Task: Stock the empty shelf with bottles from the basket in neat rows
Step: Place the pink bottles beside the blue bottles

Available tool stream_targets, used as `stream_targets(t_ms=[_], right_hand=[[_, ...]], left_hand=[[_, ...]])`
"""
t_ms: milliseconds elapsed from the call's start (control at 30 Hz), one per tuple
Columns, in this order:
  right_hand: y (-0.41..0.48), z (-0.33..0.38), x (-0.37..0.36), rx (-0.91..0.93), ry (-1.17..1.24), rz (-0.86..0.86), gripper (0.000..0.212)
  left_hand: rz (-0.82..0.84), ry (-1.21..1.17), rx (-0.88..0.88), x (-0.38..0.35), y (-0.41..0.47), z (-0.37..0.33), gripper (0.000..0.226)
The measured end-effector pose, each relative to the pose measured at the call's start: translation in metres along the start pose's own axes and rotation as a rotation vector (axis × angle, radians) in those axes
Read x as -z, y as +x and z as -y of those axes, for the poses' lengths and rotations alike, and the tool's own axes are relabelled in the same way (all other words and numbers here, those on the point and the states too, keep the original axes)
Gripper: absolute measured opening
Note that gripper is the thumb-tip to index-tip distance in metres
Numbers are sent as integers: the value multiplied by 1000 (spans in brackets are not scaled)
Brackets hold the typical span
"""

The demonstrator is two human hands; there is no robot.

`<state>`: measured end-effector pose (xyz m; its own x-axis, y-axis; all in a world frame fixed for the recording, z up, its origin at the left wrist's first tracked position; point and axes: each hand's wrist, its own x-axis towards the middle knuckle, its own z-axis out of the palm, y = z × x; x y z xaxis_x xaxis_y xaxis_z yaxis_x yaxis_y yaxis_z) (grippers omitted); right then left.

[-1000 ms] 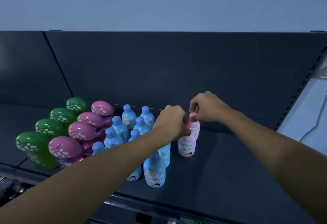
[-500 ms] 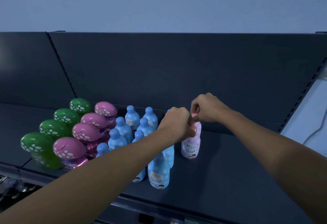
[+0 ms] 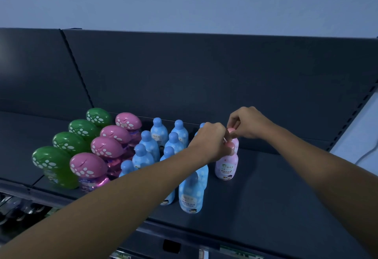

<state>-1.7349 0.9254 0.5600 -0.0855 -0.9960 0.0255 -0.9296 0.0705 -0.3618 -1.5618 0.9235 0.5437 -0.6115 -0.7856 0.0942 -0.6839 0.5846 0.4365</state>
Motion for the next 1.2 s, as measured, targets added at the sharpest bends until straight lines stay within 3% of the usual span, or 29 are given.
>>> stream_targets(t_ms=[167, 367, 567, 833, 967, 1200], right_hand=[[-1, 3, 2, -28, -17, 11, 19], [-8, 32, 7, -53, -30, -91, 15], [-26, 100, 1, -58, -50, -146, 11], [-77, 223, -34, -125, -77, -207, 17], [-104, 283, -79, -154, -146, -270, 14], [-138, 349, -171, -232, -61, -98, 21]], left_hand=[[-55, -14, -47, 16, -3, 9, 15], [-164, -10, -73, 56, -23, 42, 13], [-179, -9, -48, 93, -57, 88, 16], [-206, -53, -167, 141, -121, 161, 18], [-142, -56, -250, 147, -166, 206, 22], [19, -50, -256, 130, -240, 276, 27]])
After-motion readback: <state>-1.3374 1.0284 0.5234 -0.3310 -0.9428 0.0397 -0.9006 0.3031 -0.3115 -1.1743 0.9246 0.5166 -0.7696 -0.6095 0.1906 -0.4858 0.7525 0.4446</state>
